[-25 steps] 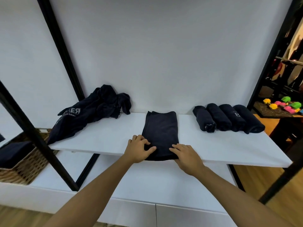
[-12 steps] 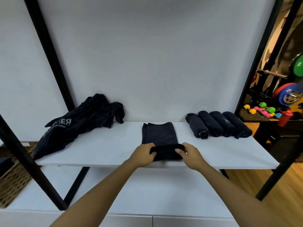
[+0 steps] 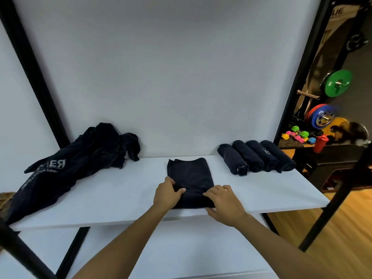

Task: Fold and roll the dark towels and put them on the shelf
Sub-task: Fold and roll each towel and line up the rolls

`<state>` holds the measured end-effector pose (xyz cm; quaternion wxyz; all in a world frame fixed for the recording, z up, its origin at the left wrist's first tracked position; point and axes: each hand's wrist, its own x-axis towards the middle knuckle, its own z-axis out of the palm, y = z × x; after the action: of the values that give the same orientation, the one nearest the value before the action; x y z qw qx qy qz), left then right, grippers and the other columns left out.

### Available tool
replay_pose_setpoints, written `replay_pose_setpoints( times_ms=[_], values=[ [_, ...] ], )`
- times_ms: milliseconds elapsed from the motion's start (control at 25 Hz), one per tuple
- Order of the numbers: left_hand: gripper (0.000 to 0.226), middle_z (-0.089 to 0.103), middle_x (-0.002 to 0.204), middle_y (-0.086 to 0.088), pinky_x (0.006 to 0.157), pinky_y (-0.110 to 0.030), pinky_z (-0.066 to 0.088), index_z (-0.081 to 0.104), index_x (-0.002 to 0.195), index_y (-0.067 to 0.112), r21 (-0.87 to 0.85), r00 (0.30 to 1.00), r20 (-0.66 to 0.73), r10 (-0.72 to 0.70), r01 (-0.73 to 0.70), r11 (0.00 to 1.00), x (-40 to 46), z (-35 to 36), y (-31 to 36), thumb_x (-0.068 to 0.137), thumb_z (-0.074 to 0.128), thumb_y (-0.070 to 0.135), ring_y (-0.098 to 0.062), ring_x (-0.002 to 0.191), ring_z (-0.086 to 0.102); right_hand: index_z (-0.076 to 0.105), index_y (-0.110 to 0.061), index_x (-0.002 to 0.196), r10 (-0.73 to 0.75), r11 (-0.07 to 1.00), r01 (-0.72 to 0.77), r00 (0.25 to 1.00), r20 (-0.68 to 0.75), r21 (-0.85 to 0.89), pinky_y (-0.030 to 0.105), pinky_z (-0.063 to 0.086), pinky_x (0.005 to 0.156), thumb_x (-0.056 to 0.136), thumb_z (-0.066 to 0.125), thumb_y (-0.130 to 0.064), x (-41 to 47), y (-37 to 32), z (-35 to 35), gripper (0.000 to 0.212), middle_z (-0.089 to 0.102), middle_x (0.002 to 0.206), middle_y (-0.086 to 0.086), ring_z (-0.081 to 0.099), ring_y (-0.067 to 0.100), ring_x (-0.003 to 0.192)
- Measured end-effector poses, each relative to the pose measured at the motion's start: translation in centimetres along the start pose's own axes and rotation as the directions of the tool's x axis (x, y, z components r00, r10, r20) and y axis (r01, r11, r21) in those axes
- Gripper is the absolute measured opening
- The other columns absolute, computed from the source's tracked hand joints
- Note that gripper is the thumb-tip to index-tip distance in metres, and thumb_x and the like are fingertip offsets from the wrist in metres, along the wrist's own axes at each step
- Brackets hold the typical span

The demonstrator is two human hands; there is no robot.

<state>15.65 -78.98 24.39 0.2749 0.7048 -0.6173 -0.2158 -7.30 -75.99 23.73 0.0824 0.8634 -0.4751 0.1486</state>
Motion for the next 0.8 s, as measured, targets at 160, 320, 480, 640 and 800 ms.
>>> replay_pose_setpoints(
  times_ms=[160, 320, 480, 640, 800],
  values=[
    [0.034, 0.057, 0.119, 0.001, 0.087, -0.028, 0.042, 0.053, 0.122, 0.018, 0.393, 0.913, -0.152, 0.378, -0.295, 0.871, -0.1, -0.5, 1.0, 0.089, 0.062, 0.024, -0.02, 0.108, 0.052, 0.06, -0.023, 0.125, 0.107, 0.979, -0.132, 0.982, 0.155, 0.157, 0.031, 0.04, 0.098, 0.095, 0.053, -0.022, 1.3, 0.2, -0.1, 0.03, 0.062, 0.121, -0.005, 0.056, 0.021, 0.109],
    [0.041, 0.061, 0.099, 0.008, 0.08, -0.028, 0.034, 0.065, 0.106, 0.024, 0.352, 0.79, 0.219, 0.572, -0.611, 0.709, -0.8, -1.0, 1.4, 0.089, 0.052, 0.059, -0.013, 0.092, 0.048, 0.06, -0.029, 0.117, 0.229, 0.887, -0.332, 0.92, 0.319, 0.321, 0.032, 0.049, 0.086, 0.095, 0.055, -0.018, 2.9, 1.3, -1.5, 0.026, 0.065, 0.113, -0.003, 0.059, 0.019, 0.098],
    [0.038, 0.055, 0.082, 0.004, 0.066, -0.028, 0.037, 0.064, 0.093, 0.016, 0.294, 0.85, 0.336, 0.406, -0.504, 0.812, -0.1, -1.1, 1.4, 0.093, 0.055, 0.053, -0.018, 0.079, 0.054, 0.051, -0.03, 0.113, 0.273, 0.811, -0.439, 0.869, 0.412, 0.387, 0.026, 0.046, 0.073, 0.097, 0.055, -0.027, 3.7, 2.1, -2.3, 0.017, 0.062, 0.108, -0.004, 0.057, 0.015, 0.086],
    [0.026, 0.058, 0.08, 0.004, 0.068, -0.03, 0.042, 0.049, 0.097, 0.022, 0.154, 0.865, 0.422, 0.271, -0.363, 0.919, 1.7, -1.5, 1.7, 0.095, 0.057, 0.047, -0.015, 0.075, 0.053, 0.05, -0.024, 0.112, 0.248, 0.929, -0.278, 0.957, 0.147, 0.246, 0.027, 0.043, 0.08, 0.092, 0.06, -0.034, 3.6, 1.8, -2.1, 0.025, 0.056, 0.109, -0.007, 0.054, 0.016, 0.096],
    [0.025, 0.055, 0.082, 0.006, 0.07, -0.025, 0.04, 0.052, 0.081, 0.026, 0.088, 0.845, 0.488, 0.22, -0.298, 0.95, 3.5, -1.3, 2.1, 0.095, 0.057, 0.045, -0.016, 0.084, 0.053, 0.066, -0.021, 0.099, 0.0, 0.998, 0.003, 0.999, 0.04, -0.07, 0.031, 0.047, 0.079, 0.074, 0.059, -0.044, 3.1, 0.9, -0.9, 0.034, 0.06, 0.096, -0.006, 0.056, 0.018, 0.088]
  ],
)
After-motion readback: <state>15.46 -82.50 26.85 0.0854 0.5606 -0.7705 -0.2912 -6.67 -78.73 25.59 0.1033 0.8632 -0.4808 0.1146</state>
